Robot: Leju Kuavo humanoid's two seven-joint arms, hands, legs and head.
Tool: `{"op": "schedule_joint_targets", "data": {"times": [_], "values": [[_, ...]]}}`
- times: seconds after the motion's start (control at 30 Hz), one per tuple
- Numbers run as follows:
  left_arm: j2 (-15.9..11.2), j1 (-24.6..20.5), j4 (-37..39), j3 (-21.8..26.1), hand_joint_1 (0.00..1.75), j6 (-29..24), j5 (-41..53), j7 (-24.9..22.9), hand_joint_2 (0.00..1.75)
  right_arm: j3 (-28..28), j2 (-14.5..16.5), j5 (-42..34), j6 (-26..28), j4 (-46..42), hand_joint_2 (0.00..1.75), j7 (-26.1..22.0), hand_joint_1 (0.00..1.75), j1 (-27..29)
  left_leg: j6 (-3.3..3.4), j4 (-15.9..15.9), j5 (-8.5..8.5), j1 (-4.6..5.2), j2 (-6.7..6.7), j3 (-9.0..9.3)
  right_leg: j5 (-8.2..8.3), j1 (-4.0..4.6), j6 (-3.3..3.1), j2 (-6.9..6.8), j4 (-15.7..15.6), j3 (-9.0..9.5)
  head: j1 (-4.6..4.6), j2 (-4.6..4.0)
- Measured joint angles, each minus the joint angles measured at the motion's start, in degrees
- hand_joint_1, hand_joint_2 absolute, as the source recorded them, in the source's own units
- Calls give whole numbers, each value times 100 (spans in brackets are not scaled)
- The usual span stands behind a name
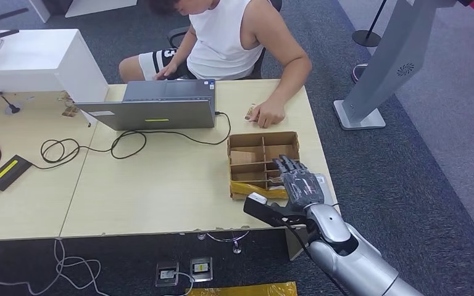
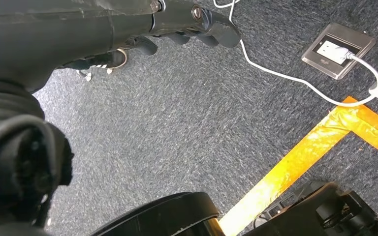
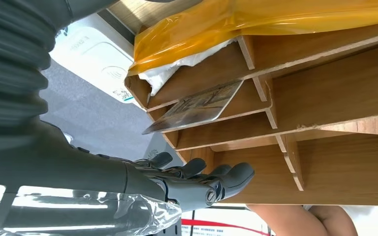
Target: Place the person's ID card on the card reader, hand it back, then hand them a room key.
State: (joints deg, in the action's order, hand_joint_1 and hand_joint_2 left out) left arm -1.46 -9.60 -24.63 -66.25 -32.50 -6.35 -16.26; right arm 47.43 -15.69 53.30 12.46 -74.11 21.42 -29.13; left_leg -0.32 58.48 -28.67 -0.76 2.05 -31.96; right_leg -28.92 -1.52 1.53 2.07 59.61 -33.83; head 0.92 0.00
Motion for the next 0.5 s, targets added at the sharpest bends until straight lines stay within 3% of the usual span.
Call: {"op": "schedule_joint_targets", "data": {"times": [0.2, 0.23, 0.37, 0.5], "values": [[0, -1, 0, 0, 0, -1, 28, -10, 0, -2, 0, -8, 41, 52, 175, 9, 0, 0, 0, 0, 0, 0, 0, 0, 0, 0, 0, 0, 0, 0, 1, 0], [0, -1, 0, 0, 0, 1, 36, -12, 0, -2, -1, -8, 47, 60, 175, 10, 8, 0, 0, 0, 0, 0, 0, 0, 0, 0, 0, 0, 0, 0, 1, 0], [0, -3, 0, 0, 0, 15, 69, -13, 0, -4, -2, -8, 65, 74, 175, 18, 170, 0, 0, 0, 0, 0, 0, 1, 0, 0, 0, 1, 0, 0, 0, 0], [0, -6, 0, 0, 0, 28, 103, -13, 0, -4, -2, -10, 76, 76, 175, 15, 175, 1, 0, 0, 0, 0, 0, 1, 0, 0, 0, 1, 0, 0, -1, 0]]}}
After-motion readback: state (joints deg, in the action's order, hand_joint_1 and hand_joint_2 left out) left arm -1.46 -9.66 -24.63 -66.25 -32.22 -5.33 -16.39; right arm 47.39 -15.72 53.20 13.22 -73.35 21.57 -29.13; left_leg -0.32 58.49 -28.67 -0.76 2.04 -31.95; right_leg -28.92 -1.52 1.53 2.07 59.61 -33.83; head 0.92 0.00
